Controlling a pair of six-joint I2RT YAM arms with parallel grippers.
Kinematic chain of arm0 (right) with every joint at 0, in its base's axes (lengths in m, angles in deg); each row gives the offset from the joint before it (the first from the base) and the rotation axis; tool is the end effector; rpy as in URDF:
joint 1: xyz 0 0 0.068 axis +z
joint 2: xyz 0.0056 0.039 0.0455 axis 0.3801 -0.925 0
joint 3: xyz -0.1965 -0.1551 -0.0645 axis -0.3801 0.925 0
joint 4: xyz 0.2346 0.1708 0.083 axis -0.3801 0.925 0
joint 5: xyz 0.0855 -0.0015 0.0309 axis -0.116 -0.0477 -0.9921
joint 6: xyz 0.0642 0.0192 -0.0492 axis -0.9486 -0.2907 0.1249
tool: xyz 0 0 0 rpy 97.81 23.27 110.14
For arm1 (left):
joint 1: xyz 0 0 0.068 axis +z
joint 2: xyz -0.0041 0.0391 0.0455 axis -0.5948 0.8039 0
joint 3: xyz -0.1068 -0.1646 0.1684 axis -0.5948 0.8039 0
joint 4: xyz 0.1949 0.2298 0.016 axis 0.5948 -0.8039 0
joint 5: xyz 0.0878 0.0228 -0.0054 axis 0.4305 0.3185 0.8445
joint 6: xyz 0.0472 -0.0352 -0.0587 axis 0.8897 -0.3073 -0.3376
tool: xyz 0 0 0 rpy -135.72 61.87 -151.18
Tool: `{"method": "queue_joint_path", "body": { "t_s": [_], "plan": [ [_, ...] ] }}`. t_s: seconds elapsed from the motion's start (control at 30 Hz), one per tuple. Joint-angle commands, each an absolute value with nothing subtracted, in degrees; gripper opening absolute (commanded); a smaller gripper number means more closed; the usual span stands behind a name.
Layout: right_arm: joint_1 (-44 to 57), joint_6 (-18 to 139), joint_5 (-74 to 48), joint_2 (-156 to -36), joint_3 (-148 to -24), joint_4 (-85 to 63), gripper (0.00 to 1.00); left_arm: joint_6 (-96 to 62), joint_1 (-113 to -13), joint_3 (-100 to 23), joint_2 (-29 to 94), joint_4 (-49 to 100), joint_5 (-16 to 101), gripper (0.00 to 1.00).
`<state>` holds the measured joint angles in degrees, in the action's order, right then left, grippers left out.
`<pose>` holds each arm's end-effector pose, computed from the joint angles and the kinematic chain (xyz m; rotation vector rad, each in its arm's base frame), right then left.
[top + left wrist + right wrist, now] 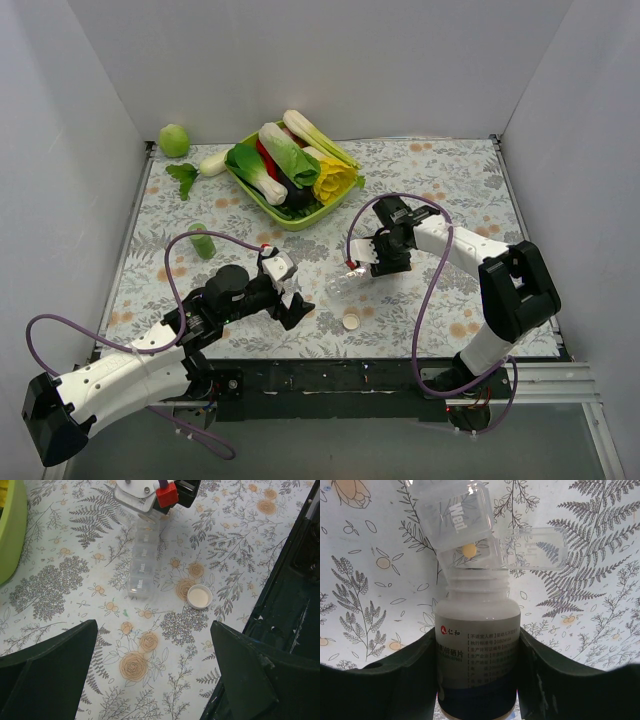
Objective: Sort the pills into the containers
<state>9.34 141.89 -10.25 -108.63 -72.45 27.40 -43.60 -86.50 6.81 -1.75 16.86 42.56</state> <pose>0.3034 0.1948 0.1246 -2.2520 1.6598 -0.0601 0.1599 -0.2070 0.2151 0.3287 2.0828 -1.1230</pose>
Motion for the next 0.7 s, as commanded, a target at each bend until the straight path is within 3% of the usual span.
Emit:
{"method": "queue_joint_path", "body": {
  "t_s": [0.0,0.67],
  "plan": [
    [9.74,141.46,-9.56,-109.40,-75.16,28.61,0.01,-42.74,-86.33,6.33,-2.68,16.68,41.95,0.98],
    [9.83,140.76,-9.04,-110.27,-75.95,29.57,0.01,-42.65,-86.25,6.41,-2.68,16.68,41.69,0.98]
  ]
}}
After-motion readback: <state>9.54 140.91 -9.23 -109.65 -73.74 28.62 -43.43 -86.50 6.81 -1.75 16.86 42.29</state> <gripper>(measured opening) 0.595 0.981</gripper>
